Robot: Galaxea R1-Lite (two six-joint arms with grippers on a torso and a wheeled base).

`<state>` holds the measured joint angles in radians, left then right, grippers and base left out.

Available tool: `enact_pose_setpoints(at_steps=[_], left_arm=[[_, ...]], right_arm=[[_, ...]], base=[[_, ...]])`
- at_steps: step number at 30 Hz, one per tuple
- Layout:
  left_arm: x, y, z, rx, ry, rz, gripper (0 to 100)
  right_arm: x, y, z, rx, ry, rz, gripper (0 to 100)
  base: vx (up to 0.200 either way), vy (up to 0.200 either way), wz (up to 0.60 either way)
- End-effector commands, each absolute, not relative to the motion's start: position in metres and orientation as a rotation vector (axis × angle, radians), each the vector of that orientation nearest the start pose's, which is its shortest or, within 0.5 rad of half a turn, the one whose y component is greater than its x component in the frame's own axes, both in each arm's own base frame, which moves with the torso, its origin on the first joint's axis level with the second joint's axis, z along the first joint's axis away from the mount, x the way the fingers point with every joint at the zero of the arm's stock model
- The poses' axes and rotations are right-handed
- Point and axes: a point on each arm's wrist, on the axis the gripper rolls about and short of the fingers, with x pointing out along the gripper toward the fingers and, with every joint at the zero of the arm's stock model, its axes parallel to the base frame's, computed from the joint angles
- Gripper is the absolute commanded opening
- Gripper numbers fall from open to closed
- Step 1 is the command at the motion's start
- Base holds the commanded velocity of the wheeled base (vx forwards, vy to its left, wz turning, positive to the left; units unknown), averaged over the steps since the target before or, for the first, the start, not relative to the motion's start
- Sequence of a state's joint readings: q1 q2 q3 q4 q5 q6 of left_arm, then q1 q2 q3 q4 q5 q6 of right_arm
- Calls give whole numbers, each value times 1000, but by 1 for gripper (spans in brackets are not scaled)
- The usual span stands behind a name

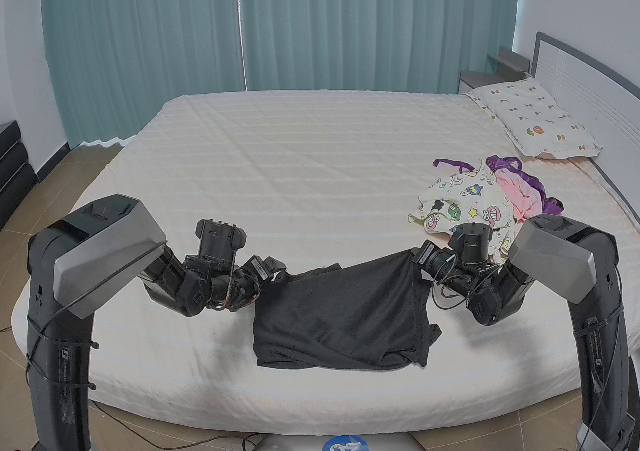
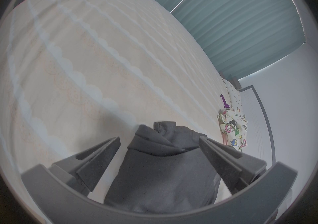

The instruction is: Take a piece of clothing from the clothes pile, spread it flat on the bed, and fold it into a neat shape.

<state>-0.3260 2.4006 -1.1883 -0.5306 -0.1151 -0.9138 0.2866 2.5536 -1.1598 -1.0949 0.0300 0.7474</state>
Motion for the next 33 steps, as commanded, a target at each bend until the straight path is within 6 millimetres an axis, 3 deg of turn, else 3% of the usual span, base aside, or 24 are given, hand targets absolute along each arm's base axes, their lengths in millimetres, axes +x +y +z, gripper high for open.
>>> enact_pose_setpoints(at_steps=[1,7,15,23,24,28,29,33], left_arm=[[413,-142,-4,-790,827,-77,0],[415,-140,-14,-777,836,-56,0],[424,-134,-8,-766,756,19,0],[424,-128,-17,-772,761,61,0],[424,-128,-17,-772,763,61,0],[423,-129,-17,-771,765,61,0],[423,-129,-17,-772,765,61,100],[423,-128,-16,-777,764,62,100]], right_arm=[[433,130,-23,696,403,191,0],[434,131,-25,695,405,192,0],[435,132,-25,698,378,203,0],[441,136,-34,693,366,191,0],[442,136,-34,693,365,192,100],[442,139,-35,689,358,197,100],[441,140,-34,689,347,205,100],[432,128,-14,690,326,204,100]], base=[[0,0,0],[0,0,0],[0,0,0],[0,0,0],[0,0,0],[0,0,0],[0,0,0],[0,0,0]])
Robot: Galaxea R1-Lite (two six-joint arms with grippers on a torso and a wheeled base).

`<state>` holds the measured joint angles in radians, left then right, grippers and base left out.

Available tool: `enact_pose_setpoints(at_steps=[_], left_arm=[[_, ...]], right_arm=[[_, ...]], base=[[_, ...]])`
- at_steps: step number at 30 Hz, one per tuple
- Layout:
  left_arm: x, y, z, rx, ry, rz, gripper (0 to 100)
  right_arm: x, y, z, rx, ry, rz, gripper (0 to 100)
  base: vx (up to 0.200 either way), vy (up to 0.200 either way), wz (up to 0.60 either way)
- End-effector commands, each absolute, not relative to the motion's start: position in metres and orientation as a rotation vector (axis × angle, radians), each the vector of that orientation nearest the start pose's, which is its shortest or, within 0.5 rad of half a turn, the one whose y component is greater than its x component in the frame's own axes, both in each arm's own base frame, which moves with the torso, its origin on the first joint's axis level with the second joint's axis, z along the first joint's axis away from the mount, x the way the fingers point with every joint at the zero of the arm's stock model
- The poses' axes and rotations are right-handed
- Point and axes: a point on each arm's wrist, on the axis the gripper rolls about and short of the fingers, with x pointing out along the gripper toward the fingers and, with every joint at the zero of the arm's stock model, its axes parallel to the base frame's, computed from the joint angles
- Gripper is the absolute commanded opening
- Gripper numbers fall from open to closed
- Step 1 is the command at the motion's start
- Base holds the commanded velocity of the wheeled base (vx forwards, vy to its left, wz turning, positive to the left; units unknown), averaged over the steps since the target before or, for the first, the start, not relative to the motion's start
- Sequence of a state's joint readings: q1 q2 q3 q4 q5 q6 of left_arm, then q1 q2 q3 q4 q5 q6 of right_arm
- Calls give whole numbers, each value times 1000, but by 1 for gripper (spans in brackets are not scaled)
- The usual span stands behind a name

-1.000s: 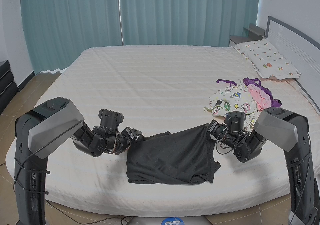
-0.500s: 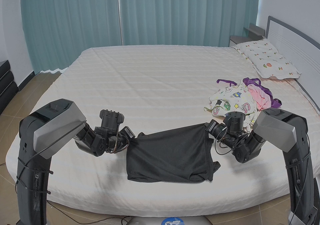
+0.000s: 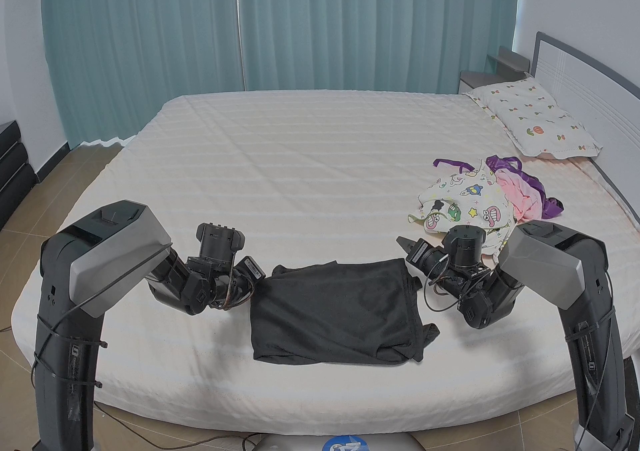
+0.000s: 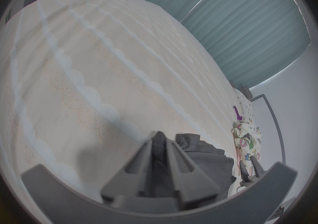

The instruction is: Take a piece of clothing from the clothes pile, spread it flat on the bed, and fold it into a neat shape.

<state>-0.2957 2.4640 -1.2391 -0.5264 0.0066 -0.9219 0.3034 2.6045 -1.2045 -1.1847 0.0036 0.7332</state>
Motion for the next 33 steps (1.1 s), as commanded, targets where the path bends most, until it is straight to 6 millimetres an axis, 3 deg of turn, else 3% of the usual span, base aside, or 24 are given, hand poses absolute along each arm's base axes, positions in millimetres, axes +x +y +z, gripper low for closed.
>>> enact_pose_setpoints(at_steps=[1,2,5,7,15,24,27,33], left_arm=[[423,-128,-17,-776,765,63,100],[423,-128,-16,-777,764,62,100],[423,-128,-17,-776,764,64,100],[422,-128,-17,-777,766,65,100],[422,-126,-16,-826,763,84,100],[419,-126,-17,-840,716,57,100],[419,-126,-18,-838,716,56,100],[419,-126,-18,-838,716,56,100]], right_arm=[[425,122,-6,692,337,203,100],[421,119,-3,693,348,207,100],[377,105,14,708,506,356,100],[359,100,19,719,577,422,100],[342,103,15,685,650,442,100],[299,124,-1,534,796,565,100],[293,130,-14,488,842,581,100],[289,132,-18,463,866,590,100]], base=[[0,0,0],[0,0,0],[0,0,0],[0,0,0],[0,0,0],[0,0,0],[0,0,0],[0,0,0]])
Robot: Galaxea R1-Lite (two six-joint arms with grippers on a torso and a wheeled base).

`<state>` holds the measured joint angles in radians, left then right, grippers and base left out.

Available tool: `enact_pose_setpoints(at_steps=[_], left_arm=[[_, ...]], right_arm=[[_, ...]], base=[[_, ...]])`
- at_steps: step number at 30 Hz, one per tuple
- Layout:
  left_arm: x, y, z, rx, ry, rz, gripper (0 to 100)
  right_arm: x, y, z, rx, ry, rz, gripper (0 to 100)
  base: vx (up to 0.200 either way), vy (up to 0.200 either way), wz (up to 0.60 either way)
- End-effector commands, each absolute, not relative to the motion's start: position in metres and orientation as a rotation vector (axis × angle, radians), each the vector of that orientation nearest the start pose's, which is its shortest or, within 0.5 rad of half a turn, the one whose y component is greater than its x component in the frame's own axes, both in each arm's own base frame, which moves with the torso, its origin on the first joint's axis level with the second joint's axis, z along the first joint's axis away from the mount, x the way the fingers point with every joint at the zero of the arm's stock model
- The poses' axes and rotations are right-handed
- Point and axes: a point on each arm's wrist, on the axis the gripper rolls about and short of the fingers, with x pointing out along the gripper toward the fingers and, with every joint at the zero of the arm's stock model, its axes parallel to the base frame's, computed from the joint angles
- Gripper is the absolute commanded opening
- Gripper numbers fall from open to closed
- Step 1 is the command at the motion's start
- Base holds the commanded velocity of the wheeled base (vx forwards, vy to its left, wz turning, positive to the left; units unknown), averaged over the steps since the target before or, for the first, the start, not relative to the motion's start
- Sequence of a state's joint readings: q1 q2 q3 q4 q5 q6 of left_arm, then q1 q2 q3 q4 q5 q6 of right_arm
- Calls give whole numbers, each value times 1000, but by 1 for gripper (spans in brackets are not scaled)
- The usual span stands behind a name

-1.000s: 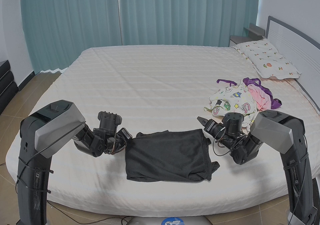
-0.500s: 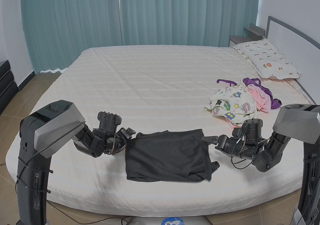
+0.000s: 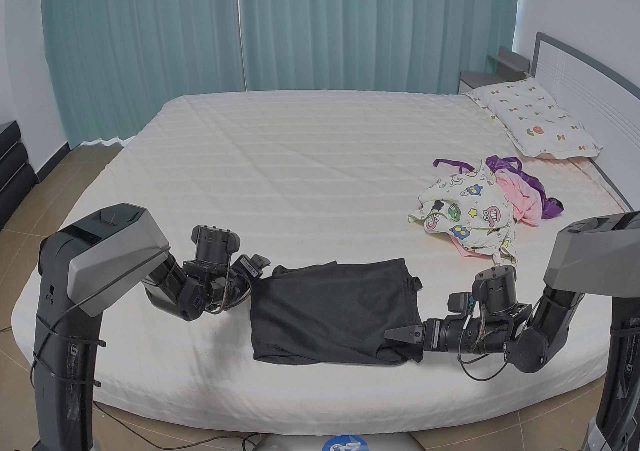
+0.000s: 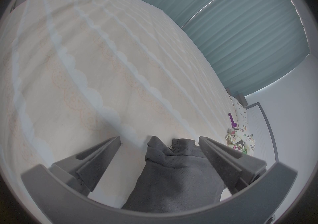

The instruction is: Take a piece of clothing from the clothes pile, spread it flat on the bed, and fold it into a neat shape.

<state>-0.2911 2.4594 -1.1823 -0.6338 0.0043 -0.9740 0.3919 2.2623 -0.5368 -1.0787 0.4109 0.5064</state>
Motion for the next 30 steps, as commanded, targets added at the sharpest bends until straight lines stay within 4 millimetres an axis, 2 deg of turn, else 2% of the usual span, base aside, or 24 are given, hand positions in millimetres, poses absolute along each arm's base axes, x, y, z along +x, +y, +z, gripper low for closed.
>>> enact_pose_setpoints(at_steps=[1,6,7,16,22,30], left_arm=[[419,-126,-18,-838,716,56,100],[419,-126,-18,-838,716,56,100],[419,-126,-18,-838,716,56,100],[419,-126,-18,-838,716,56,100],[419,-126,-18,-838,716,56,100],[420,-126,-18,-839,715,55,100]], right_arm=[[288,131,-19,463,885,582,100],[289,132,-21,462,893,581,100],[289,132,-21,462,893,581,0],[284,122,-20,403,913,574,0],[281,118,-11,384,930,568,0],[281,99,-15,298,952,548,0]], base=[[0,0,0],[0,0,0],[0,0,0],[0,0,0],[0,0,0],[0,0,0]])
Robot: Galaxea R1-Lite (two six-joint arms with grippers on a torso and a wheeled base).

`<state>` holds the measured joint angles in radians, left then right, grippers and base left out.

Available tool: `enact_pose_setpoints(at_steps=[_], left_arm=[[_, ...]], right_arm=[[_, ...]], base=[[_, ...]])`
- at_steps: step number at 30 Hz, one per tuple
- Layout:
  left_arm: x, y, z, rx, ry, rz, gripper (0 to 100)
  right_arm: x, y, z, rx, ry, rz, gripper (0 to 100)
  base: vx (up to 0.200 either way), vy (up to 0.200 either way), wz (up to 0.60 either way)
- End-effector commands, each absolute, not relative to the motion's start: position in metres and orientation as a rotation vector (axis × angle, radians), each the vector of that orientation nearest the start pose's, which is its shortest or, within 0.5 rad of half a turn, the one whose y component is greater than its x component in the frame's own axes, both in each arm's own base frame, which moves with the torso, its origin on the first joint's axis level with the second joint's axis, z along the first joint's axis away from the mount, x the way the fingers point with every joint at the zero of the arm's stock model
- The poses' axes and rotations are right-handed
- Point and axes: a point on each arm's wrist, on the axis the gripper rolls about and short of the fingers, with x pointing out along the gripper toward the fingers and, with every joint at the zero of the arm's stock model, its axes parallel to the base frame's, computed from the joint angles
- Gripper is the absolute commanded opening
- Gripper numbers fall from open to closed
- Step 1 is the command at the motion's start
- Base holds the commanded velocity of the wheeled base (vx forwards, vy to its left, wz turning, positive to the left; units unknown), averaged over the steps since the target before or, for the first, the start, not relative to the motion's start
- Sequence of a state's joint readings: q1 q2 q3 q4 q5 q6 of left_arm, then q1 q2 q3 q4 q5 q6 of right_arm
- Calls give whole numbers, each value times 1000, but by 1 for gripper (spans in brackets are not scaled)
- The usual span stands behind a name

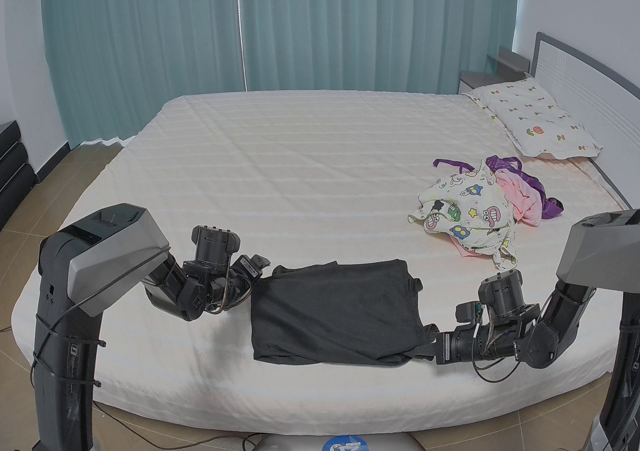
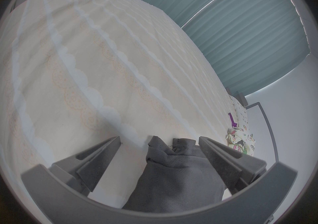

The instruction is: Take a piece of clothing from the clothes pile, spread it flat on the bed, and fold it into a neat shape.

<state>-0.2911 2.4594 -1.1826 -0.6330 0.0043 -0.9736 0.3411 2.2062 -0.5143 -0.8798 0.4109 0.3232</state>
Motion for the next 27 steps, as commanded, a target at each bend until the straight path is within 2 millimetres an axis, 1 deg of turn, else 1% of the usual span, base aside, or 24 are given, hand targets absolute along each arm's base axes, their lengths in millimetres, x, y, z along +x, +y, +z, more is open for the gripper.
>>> enact_pose_setpoints(at_steps=[1,6,9,15,16,18,20,23,24,25,26,27], left_arm=[[420,-126,-18,-839,715,55,100],[420,-126,-18,-839,715,55,100],[420,-126,-18,-838,716,56,100],[420,-126,-18,-838,716,56,100],[420,-126,-18,-838,716,56,100],[420,-126,-18,-839,716,54,100],[420,-125,-18,-841,715,56,100],[421,-123,-16,-852,711,58,100],[421,-123,-16,-852,711,58,100],[422,-122,-14,-875,708,63,100],[422,-121,-13,-887,706,65,100],[422,-121,-13,-887,706,65,100]], right_arm=[[280,98,-15,283,963,551,0],[278,95,-18,237,973,565,0],[282,92,-18,238,960,555,0],[282,93,-17,236,959,558,0],[282,93,-17,235,956,559,100],[282,93,-15,236,947,564,100],[284,92,-9,238,919,567,100],[293,79,10,276,821,547,100],[293,79,10,276,821,547,100],[305,81,15,324,792,571,100],[313,84,11,358,795,565,100],[313,84,11,358,795,565,100]], base=[[0,0,0],[0,0,0],[0,0,0],[0,0,0],[0,0,0],[0,0,0],[0,0,0],[0,0,0],[0,0,0],[0,0,0],[0,0,0],[0,0,0]])
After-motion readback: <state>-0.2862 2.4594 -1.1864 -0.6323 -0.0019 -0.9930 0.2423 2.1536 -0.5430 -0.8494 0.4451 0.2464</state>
